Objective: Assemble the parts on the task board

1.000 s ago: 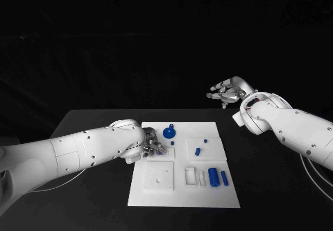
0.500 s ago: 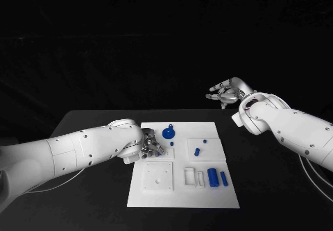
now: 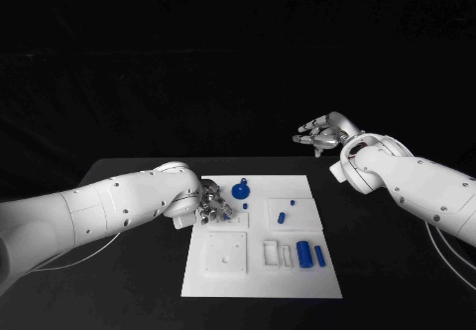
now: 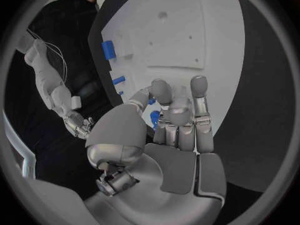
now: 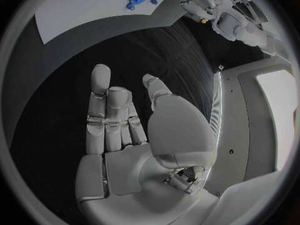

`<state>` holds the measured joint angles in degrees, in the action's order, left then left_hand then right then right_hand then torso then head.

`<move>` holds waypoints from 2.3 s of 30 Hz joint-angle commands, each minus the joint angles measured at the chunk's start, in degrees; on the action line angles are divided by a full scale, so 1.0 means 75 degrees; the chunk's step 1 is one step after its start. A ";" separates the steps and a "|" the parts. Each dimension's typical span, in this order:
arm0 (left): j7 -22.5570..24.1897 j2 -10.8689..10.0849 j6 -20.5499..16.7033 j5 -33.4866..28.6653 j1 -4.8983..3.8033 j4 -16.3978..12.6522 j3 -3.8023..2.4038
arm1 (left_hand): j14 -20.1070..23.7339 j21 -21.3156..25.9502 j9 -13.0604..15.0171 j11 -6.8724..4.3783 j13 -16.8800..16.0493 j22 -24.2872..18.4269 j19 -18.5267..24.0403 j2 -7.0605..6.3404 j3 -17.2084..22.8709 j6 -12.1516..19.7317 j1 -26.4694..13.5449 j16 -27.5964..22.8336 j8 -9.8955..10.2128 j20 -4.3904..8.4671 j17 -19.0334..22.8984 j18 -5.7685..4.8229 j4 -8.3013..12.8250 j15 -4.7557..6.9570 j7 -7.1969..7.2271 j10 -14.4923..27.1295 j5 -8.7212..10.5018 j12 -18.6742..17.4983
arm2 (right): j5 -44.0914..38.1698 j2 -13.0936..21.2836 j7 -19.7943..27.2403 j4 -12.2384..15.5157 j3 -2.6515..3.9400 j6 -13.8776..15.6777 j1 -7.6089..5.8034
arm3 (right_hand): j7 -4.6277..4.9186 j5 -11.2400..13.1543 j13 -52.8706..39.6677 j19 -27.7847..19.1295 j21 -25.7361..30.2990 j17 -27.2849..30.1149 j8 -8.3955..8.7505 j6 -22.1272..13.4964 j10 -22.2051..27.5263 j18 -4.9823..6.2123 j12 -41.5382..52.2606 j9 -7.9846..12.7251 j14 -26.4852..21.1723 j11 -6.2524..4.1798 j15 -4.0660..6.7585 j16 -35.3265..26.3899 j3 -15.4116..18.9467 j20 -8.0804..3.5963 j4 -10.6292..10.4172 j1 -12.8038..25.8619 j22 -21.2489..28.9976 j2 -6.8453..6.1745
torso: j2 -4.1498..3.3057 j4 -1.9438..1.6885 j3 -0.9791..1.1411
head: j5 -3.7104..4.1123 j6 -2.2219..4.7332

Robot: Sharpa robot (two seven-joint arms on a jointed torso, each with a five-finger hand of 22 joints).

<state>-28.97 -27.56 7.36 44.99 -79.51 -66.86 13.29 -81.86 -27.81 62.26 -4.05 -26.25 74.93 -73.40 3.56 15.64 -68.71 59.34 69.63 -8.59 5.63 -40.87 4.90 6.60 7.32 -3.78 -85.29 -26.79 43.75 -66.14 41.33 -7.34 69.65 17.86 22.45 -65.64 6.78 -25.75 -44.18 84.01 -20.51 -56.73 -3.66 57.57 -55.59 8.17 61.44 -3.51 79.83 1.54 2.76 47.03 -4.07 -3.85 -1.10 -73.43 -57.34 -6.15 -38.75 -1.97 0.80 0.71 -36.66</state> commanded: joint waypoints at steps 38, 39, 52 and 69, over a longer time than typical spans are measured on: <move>-0.0249 0.1183 0.2467 -0.0127 -0.0236 0.1839 -0.0010 | 0.0070 0.0014 0.0058 -0.0215 0.0038 0.0150 0.0063 0.0281 0.0114 -0.1094 0.0299 0.0041 0.0064 -0.0052 -0.0053 -0.0126 0.0334 -0.0020 0.0945 -0.0174 -0.0064 0.0023 | 0.0012 -0.0177 0.0064 -0.0091 0.0001 -0.0185 0.0073 | 0.0009 -0.0031 0.0006 0.0257 0.0055 0.0005 0.0019 -0.0006 0.0029 0.0075 0.0028 -0.0002 -0.0049 -0.0027 -0.0004 -0.0047 -0.0053 0.0013 0.0026 0.0066 -0.0022 0.0017 | 0.0001 0.0001 0.0010 | 0.0010 -0.0138; -0.0248 0.1191 0.2455 -0.0101 -0.0236 0.1845 -0.0010 | 0.0070 0.0014 0.0058 -0.0215 0.0038 0.0150 0.0063 0.0281 0.0114 -0.1094 0.0299 0.0041 0.0064 -0.0052 -0.0053 -0.0126 0.0334 -0.0020 0.0945 -0.0174 -0.0064 0.0023 | 0.0012 -0.0178 0.0064 -0.0090 0.0001 -0.0185 0.0073 | 0.0009 -0.0031 0.0006 0.0257 0.0055 0.0005 0.0019 -0.0006 0.0029 0.0075 0.0028 -0.0002 -0.0049 -0.0027 -0.0004 -0.0047 -0.0053 0.0013 0.0026 0.0066 -0.0022 0.0017 | -0.0001 0.0002 0.0008 | 0.0009 -0.0136; -0.0136 0.1272 0.2260 0.0293 -0.0231 0.1877 0.0000 | 0.0060 0.0000 0.0081 -0.0221 0.0034 0.0149 0.0056 0.0280 0.0109 -0.1096 0.0296 0.0065 0.0058 -0.0040 -0.0072 -0.0133 0.0340 -0.0015 0.0949 -0.0173 -0.0077 0.0040 | 0.0012 -0.0185 0.0067 -0.0065 0.0001 -0.0182 0.0076 | 0.0009 -0.0031 0.0006 0.0257 0.0055 0.0005 0.0019 -0.0006 0.0029 0.0075 0.0028 -0.0002 -0.0049 -0.0027 -0.0004 -0.0047 -0.0053 0.0013 0.0026 0.0066 -0.0022 0.0017 | -0.0006 -0.0006 0.0006 | 0.0022 -0.0157; -0.0058 0.1360 0.2297 0.0348 -0.0206 0.1937 0.0010 | 0.0062 -0.0006 0.0102 -0.0222 0.0039 0.0147 0.0058 0.0282 0.0105 -0.1090 0.0294 0.0076 0.0058 -0.0034 -0.0073 -0.0139 0.0343 -0.0014 0.0949 -0.0173 -0.0068 0.0047 | 0.0012 -0.0225 0.0073 -0.0073 0.0001 -0.0183 0.0083 | 0.0009 -0.0031 0.0006 0.0257 0.0055 0.0005 0.0019 -0.0006 0.0029 0.0075 0.0028 -0.0002 -0.0049 -0.0027 -0.0004 -0.0047 -0.0053 0.0013 0.0026 0.0066 -0.0022 0.0017 | -0.0002 -0.0004 0.0011 | 0.0034 -0.0190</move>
<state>-30.26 -17.55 24.45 47.17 -81.07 -52.33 13.38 -81.77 -27.81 62.97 -3.84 -26.03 74.94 -73.19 3.79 14.84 -68.98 59.57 69.90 -7.91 5.43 -41.35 4.90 7.40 7.02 -3.97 -85.50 -27.26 43.75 -65.95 39.71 -7.30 69.04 17.84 21.67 -65.05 6.77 -25.74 -44.19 84.02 -20.31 -56.74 -3.66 57.56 -55.59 7.85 61.44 -3.51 79.83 1.54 2.76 47.03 -4.22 -3.85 -0.94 -73.38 -57.43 -6.10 -38.79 -2.01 0.86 0.98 -38.06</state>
